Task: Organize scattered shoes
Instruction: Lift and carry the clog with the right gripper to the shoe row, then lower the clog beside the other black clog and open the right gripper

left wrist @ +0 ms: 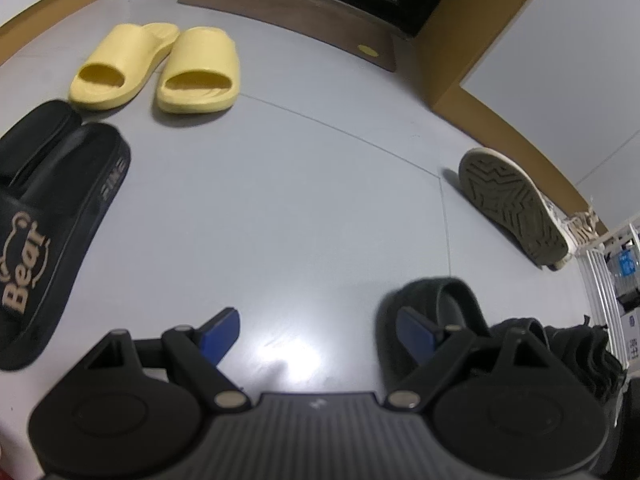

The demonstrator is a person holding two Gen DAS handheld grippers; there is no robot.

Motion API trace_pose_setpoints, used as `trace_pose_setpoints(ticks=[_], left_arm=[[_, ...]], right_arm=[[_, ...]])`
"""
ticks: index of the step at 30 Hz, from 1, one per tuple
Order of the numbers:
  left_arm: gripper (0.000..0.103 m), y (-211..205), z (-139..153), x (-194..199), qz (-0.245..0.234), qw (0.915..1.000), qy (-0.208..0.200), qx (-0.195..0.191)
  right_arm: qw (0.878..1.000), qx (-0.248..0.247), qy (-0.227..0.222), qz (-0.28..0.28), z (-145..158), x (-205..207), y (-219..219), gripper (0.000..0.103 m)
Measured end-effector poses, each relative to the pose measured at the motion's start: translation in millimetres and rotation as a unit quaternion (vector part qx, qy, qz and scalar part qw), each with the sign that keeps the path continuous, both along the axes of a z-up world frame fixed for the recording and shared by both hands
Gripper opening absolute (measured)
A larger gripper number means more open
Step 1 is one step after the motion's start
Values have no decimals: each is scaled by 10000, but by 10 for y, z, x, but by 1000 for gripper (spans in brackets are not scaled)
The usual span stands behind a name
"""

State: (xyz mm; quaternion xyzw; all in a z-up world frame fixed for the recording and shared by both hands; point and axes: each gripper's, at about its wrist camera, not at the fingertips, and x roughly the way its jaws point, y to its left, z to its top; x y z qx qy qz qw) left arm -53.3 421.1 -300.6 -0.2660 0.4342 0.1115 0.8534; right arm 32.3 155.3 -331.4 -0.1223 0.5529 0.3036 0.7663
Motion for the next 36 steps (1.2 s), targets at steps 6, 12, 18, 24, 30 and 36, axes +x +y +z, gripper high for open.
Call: trace_pose_setpoints(ticks=[6,12,18,24,30,36], left_arm=[[87,-42,1,64,-94,10000,-30,11],[87,-104,21,7,-178,9998,-96,53],[87,-84,19,-27,-195,9998,0,84],[87,-92,22,-21,-167,9998,-61,83],[87,-106,52,-10,-140,9997,-181,24],[87,-121,59,7,-205,9996,-172,37]], right_arm=[[9976,-132,77,-679,3,-93,-88,92],[9932,-176,-58,-1145,32,-140,-147,92],[9935,-268,-438,-1020,138,-190,-100,92],[9952,-133,-135,-961,47,-94,-144,90],[9903,-221,-234,-1352,63,-150,-165,85],[9897,-272,-184,-1396,59,-153,-178,88]])
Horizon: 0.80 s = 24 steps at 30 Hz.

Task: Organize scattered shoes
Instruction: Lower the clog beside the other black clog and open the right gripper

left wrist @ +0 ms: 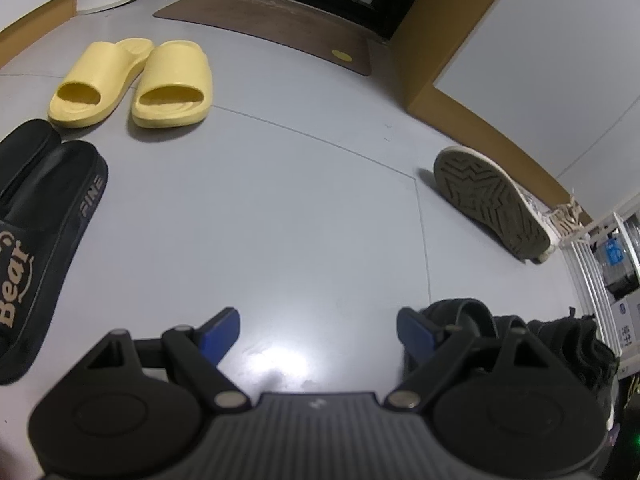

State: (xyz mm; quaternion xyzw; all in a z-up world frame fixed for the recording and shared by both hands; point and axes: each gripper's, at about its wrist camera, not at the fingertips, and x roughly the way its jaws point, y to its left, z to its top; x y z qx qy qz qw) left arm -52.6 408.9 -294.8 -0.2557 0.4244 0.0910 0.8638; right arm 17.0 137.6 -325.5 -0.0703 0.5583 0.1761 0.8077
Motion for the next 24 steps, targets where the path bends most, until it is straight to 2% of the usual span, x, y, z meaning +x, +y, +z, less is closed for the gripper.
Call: trace_pose_setpoints(ticks=[4,7,10,13,17,19,21,24], left_arm=[[87,-6,-3,16,1,10000,9,-6],[87,-16,6,44,-9,10000,-5,3],[87,-30,30,85,0,10000,-30,20],[87,-44,68,148,34,10000,-51,-6],[87,-139,169,295,-147,9998,-103,50],[87,-189,233,387,-188,9997,-144,88],[87,-226,268,468,-180,9997,-143,106],[87,-347,381,691,-251,9994,-125,217]], right_arm=[[9999,87,74,51,70,58,-34,88],[9996,235,-109,124,243,71,-73,88],[9977,306,-369,487,458,115,-15,88],[9951,319,-618,708,655,295,15,88],[9924,337,-807,866,873,566,-50,88],[9864,115,-1112,1203,998,600,-83,88],[9752,-129,-1445,1673,1128,605,-117,89],[9679,-314,-1538,1964,1249,645,-233,89]])
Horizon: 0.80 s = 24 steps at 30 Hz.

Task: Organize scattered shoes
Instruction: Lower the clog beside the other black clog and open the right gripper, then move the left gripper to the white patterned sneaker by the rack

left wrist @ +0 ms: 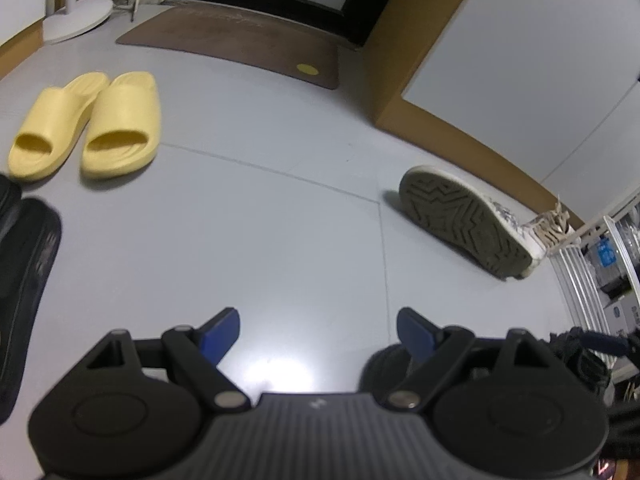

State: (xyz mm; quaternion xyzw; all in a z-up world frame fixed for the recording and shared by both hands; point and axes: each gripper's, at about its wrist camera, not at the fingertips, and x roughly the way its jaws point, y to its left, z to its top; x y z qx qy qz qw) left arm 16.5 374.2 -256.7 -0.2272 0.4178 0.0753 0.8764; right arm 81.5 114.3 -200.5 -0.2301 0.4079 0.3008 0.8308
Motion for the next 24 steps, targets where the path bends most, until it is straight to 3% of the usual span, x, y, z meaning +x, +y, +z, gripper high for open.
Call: trace_pose_setpoints(ticks=[5,8,12,16,20,24], left_arm=[[87,-224,238,398,-336,9992,32,218],[87,-318,342,605,-315,9994,-68,95],[87,-478,498,882,-432,9986,-281,-108],[87,-643,643,1053,-663,9974,-183,194],[87,-706,762,1259,-641,9978,63,-151],[88,-811,925,1380,-603,9981,84,88]], right_arm=[[9998,-4,141,-114,88,144,-298,89],[9990,129,176,-380,166,288,-424,89],[9991,356,5,-216,304,463,-604,89],[9982,388,39,-463,334,557,-775,89],[9989,201,-112,-420,332,568,-919,89],[9979,270,-93,-577,428,645,-1054,89]])
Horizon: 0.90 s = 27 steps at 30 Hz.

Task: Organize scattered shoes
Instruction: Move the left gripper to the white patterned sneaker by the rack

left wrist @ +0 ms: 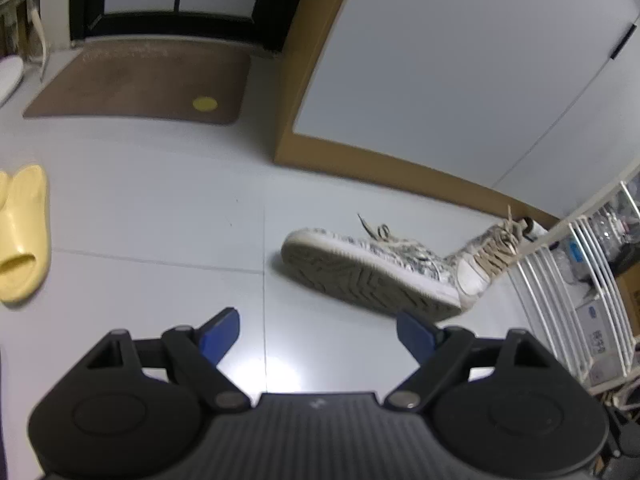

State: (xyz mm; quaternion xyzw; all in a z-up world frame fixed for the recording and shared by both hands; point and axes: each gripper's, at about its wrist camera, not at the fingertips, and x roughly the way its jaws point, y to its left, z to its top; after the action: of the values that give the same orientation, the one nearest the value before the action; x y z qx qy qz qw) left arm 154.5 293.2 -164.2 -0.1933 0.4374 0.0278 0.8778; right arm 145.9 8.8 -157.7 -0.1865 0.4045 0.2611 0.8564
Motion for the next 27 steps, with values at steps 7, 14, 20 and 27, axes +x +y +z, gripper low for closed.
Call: trace_pose_setpoints(ticks=[7,14,20,27], left_arm=[[88,-157,30,224,-141,9998,13,131],[88,-350,50,581,-401,9988,-35,265],[88,-600,35,981,-582,9972,25,472],[88,-1050,-147,1593,-968,9922,190,766]], right_arm=[[9997,194,-65,-103,159,64,-153,89],[9983,436,83,-369,144,66,-536,89],[9952,831,60,-521,188,89,-855,89],[9896,1284,266,-591,-30,-14,-1143,89]])
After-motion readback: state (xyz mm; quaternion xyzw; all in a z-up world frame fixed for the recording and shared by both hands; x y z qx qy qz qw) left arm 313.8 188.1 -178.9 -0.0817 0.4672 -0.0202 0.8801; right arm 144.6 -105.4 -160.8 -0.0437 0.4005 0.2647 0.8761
